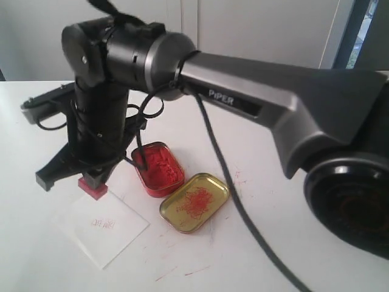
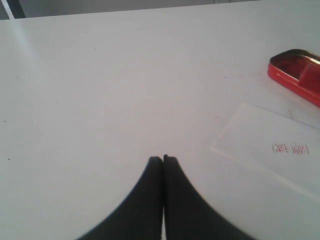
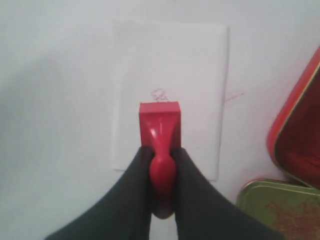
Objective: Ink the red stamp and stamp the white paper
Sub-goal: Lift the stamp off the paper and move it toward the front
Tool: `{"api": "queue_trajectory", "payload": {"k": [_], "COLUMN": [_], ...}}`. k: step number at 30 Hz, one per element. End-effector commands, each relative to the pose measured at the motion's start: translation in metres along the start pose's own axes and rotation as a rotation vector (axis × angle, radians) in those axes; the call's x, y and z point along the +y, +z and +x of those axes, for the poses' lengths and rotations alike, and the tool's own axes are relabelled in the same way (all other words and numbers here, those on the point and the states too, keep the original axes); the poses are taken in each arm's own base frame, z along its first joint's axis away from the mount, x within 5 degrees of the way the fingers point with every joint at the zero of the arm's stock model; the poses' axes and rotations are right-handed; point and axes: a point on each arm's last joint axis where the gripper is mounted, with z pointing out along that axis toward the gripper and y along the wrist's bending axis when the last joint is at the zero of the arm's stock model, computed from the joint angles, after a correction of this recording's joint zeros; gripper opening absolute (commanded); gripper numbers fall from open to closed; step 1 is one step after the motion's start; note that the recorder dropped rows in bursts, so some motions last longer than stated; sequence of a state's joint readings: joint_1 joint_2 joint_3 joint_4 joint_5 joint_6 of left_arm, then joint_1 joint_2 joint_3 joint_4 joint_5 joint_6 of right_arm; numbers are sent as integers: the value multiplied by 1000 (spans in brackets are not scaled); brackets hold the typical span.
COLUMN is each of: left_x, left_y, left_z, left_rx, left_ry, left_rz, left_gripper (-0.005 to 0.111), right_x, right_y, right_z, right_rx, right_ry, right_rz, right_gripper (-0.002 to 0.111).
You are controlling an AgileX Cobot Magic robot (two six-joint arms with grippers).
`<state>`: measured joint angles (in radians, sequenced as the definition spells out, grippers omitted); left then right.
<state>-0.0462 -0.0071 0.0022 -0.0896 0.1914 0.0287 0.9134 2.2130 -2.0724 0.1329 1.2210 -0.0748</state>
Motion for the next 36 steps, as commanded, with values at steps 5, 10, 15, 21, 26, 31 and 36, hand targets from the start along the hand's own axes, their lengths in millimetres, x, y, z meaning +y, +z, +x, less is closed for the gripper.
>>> {"api": "queue_trajectory", "payload": {"k": [5,10,15,21,26,31,36], "left_x": [0,0,0,0,0,0,0], "left_y": [0,0,0,0,0,0,0], "left_z": [-1,-1,-1,-1,-1,-1,-1], "left_rx": [1,1,1,1,1,1,1], "left_ry": [-9,-9,-9,-9,-9,-9,-9], "left_rz": [-2,-2,-2,-2,-2,-2,-2], "left_gripper": [0,0,0,0,0,0,0], "right_x": [-12,-14,-22,-34,-43,-46,-46], "right_y": [-39,-35,-18,3,14,21,31], "right_z": [12,37,68,94,111,119,124], "right_rx": [-56,1,98,131,165,184,214], "right_ry": [26,16,-6,-2,-8,-27,-12], "right_rz": [-136,-231,-274,-424,-455,-471,-483], "right_gripper": [0,0,0,0,0,0,0]}}
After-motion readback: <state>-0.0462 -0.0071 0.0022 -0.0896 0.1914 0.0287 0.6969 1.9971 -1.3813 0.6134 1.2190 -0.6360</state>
